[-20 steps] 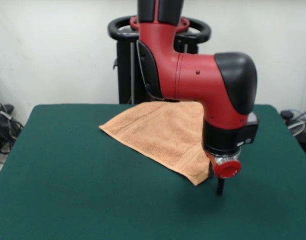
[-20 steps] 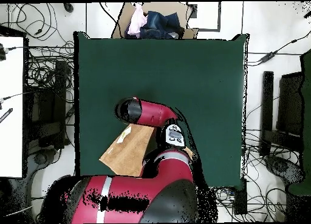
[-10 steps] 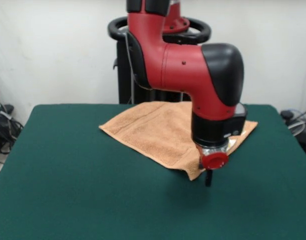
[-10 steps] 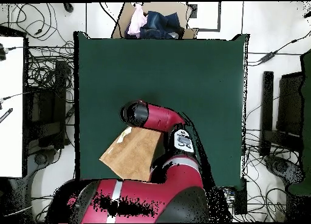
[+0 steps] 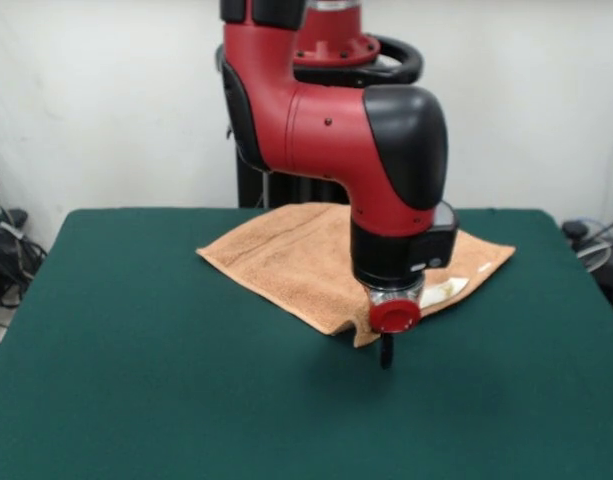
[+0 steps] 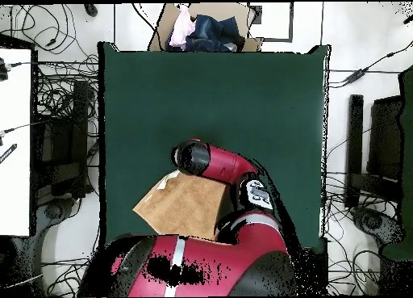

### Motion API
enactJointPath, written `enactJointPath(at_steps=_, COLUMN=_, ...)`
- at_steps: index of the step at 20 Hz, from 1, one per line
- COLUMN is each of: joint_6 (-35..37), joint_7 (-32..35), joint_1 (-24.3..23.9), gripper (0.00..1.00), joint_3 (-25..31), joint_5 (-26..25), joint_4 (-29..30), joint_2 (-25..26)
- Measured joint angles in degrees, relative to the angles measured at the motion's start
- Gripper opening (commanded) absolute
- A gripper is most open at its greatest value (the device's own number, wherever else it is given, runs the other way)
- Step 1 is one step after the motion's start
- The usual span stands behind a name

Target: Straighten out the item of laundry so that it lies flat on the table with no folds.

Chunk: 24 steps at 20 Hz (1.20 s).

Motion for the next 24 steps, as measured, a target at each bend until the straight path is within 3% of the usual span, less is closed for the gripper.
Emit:
enactJointPath(at_steps=12, joint_6=-3.55, joint_7=0.0, joint_1=0.97, gripper=1.0, joint_3=-0.21, joint_5=-0.01, joint_4=1.19, joint_2=0.02)
enactJointPath(at_steps=13, joint_6=-3.51, joint_7=0.0, joint_1=0.98, gripper=0.0, joint_3=-0.22, joint_5=-0.02, joint_4=1.2, joint_2=0.03)
enactJointPath(at_steps=24, joint_6=-4.27, joint_7=0.0, joint_1=1.04, gripper=0.0, joint_3=-0.11, joint_5=0.01, joint_4=2.37, joint_2=-0.1)
